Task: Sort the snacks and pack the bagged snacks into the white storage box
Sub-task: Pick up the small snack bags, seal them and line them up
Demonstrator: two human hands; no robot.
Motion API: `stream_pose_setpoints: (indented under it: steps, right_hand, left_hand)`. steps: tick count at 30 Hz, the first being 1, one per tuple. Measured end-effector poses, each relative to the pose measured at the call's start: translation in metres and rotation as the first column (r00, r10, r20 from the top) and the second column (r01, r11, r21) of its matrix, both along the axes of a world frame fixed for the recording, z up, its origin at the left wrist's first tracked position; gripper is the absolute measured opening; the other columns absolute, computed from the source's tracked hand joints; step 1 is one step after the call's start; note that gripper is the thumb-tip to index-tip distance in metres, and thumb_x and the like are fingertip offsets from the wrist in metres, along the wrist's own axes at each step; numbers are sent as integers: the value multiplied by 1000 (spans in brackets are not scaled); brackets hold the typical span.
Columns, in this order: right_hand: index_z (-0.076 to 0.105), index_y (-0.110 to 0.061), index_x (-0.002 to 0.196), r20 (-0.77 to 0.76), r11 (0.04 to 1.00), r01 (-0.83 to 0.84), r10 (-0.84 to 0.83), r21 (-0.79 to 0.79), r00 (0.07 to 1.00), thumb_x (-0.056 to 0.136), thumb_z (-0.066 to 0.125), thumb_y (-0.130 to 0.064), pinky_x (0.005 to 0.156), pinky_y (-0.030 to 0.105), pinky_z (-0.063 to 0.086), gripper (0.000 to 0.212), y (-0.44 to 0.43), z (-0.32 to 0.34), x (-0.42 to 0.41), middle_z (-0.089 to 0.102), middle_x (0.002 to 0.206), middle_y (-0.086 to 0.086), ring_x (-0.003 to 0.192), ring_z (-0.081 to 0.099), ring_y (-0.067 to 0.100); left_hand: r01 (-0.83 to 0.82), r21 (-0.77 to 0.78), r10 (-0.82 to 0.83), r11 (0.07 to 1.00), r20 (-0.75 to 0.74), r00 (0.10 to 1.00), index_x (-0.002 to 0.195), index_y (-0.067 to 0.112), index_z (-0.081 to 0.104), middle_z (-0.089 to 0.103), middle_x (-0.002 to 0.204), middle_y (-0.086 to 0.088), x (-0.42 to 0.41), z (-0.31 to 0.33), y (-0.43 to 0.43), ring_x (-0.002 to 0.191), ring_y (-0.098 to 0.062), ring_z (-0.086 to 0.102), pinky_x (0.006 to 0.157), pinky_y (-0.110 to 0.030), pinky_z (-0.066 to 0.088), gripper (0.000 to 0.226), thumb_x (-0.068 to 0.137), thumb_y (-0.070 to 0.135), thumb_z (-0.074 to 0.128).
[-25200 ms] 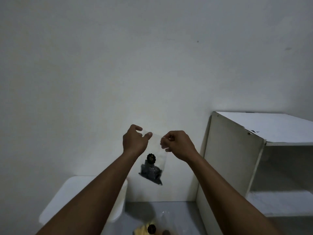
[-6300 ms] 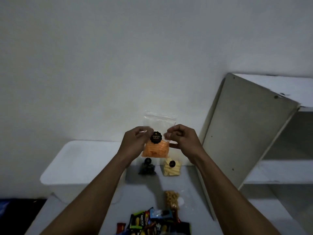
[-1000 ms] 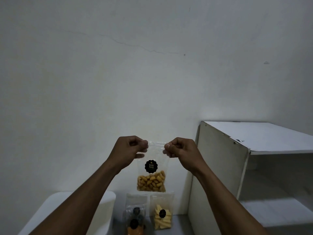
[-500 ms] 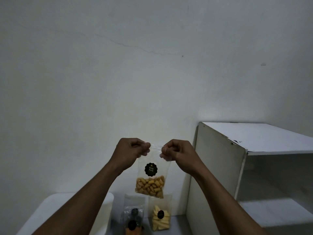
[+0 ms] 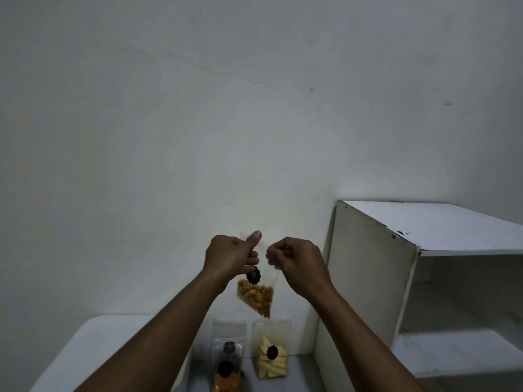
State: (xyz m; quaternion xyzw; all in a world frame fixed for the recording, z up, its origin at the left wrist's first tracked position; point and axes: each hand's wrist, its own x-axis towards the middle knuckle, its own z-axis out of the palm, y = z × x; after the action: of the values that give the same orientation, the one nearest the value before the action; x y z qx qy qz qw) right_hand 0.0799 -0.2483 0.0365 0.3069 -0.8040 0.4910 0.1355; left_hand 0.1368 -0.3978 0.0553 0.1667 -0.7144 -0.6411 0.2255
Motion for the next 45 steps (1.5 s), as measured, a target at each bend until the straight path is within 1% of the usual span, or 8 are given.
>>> stream_pose_setpoints:
  steps: [3,8,13,18,24,32,37,45]
  right_hand:
    - [75,-22,88,-92,998,15,-9,65,996,92,66,-22,69,25,58,10,-3,-5,2,74,76,-10,71,68,-2]
    - [75,-22,95,-154,991,11,10,136,988,92,66,-26,73,27,57,10,0,-12,1,76,84,-8,79,70,2]
    - [75,-19,86,178,997,-82,83,-9,981,85,69,-48,77,33,62,29,0,-7,3,77,79,-1,76,74,9]
    - [70,4,81,443,963,-117,216,-241,870,91,64,-5,66,34,61,15,1,3,6,71,83,28,72,72,32]
    - [72,2,82,497,969,-121,216,-216,840,92,62,-5,67,31,60,15,-2,3,11,73,88,26,82,74,35]
    - [69,5,84,406,991,-103,129,-86,905,92,59,-5,63,31,59,16,-12,-5,17,73,80,26,64,70,27]
    - [71,1,85,395,996,-68,83,-52,915,93,60,-6,62,27,59,15,-13,-14,25,73,80,21,67,72,24]
    - [71,8,94,538,973,-21,144,-228,831,95,61,-7,64,25,59,18,-12,-26,36,73,90,26,76,73,27]
  left_hand:
    - [115,150,-114,982,-18,993,90,-9,71,74,86,-22,0,-1,-1,74,-25,76,67,-34,62,28,89,19,72]
    - [131,151,-133,980,4,991,92,-10,71,74,90,-26,-1,-5,-3,79,-27,76,63,-31,61,15,88,3,67]
    - [169,35,-169,985,17,985,85,-6,74,75,86,-24,-2,-10,-6,75,-27,74,74,-41,63,14,87,2,63]
    - [226,-54,-224,973,42,974,89,-5,71,75,91,-22,-2,-14,-9,77,-23,73,79,-42,61,13,91,2,60]
    - [299,32,-301,954,61,952,95,-6,69,72,93,-20,5,-19,-14,80,-22,67,77,-39,62,16,93,2,56]
    - [266,52,-269,962,63,961,89,-3,73,76,87,-17,9,-27,-20,79,-28,74,74,-41,63,26,88,23,71]
    - [281,35,-283,959,76,956,90,-6,74,75,88,-22,11,-35,-26,86,-31,75,75,-38,63,10,87,0,66]
    - [346,236,-366,908,46,929,96,-9,71,74,97,-24,10,-55,-30,93,-29,73,81,-35,60,18,91,6,63]
